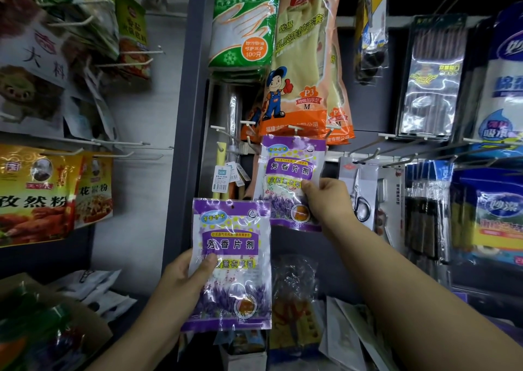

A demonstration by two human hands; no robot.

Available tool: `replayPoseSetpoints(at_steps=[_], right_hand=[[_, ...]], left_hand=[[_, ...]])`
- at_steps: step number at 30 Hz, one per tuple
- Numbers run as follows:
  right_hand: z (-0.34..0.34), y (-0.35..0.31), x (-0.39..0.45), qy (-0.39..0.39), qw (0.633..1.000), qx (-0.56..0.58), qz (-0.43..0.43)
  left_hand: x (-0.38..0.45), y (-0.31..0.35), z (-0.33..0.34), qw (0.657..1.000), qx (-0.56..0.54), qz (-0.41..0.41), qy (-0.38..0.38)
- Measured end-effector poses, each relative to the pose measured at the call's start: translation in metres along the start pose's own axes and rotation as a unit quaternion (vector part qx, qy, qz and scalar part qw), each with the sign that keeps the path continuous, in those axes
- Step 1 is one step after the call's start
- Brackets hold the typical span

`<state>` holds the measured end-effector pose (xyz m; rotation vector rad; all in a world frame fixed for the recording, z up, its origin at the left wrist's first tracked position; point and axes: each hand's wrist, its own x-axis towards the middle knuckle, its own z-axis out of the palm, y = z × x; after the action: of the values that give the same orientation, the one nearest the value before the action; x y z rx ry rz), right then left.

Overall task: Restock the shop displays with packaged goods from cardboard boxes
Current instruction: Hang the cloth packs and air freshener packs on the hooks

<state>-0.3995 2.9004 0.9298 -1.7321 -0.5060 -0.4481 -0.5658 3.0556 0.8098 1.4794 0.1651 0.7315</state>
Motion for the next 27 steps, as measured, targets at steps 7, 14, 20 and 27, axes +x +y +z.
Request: replayPoseSetpoints(at_steps=[7,14,20,27], right_hand=[[0.005,-0.006,0.008,0.028,0.999,-0.034,0.001],[0.003,0.002,-0.014,0.031,0.998,-0.022,-0.059],[-0.005,-0.005,-0.015,0.027,0.998,0.016,-0.063],[-0.009,-0.010,-0.009,0.005,1.000,0.017,-0.025]], left_hand=[[0.001,-0.001,-0.001,1.000,-0.003,-0.012,0.002],[-0.001,-0.004,-0.008,1.000,-0.007,-0.022,0.006],[-0.002,-0.003,-0.010,1.000,-0.015,-0.015,0.005],[-0.006,0.001,-0.012,0.999,-0.032,0.001,0.012]])
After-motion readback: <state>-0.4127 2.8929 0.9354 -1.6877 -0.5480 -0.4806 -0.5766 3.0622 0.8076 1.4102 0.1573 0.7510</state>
